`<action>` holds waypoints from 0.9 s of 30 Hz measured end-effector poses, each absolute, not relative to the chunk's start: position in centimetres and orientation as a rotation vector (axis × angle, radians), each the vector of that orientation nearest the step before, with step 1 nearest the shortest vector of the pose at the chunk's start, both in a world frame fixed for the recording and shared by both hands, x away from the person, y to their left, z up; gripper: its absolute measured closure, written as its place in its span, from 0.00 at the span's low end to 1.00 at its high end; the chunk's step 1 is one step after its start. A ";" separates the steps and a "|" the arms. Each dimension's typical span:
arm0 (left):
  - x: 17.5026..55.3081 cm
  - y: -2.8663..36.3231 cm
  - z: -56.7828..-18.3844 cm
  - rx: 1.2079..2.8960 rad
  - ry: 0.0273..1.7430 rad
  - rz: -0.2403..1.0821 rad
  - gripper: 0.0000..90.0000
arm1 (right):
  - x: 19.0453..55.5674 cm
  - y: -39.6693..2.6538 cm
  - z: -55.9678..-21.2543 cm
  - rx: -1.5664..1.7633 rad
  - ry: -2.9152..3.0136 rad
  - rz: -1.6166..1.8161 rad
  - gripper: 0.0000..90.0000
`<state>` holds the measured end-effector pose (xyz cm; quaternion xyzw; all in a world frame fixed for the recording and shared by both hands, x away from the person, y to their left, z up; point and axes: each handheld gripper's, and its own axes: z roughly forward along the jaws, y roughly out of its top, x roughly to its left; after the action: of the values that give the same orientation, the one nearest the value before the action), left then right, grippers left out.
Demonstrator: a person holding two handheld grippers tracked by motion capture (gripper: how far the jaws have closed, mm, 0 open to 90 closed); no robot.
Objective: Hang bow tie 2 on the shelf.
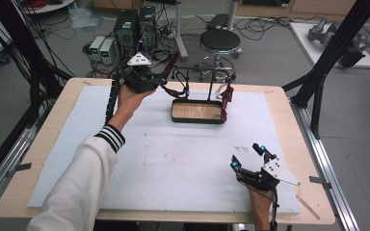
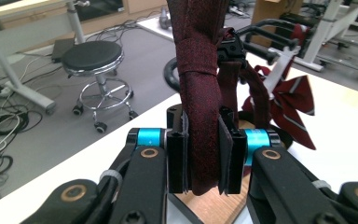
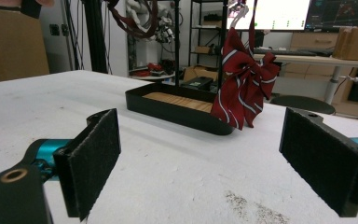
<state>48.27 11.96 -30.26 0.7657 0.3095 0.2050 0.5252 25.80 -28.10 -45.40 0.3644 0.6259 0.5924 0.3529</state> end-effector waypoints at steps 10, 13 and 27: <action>49.1 12.2 -31.2 1.848 0.809 0.511 0.85 | 25.8 -28.1 -45.4 0.942 1.617 1.534 0.13; 49.2 12.3 -31.4 1.845 0.827 0.514 0.85 | 25.8 -28.1 -45.4 0.943 1.616 1.536 0.13; 49.2 13.5 -33.1 1.889 0.831 0.467 0.85 | 25.8 -28.1 -45.4 0.939 1.615 1.532 0.13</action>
<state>49.17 13.47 -33.13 0.7779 0.3421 0.1925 0.4906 25.78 -28.12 -45.41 0.3633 0.6250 0.5929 0.3549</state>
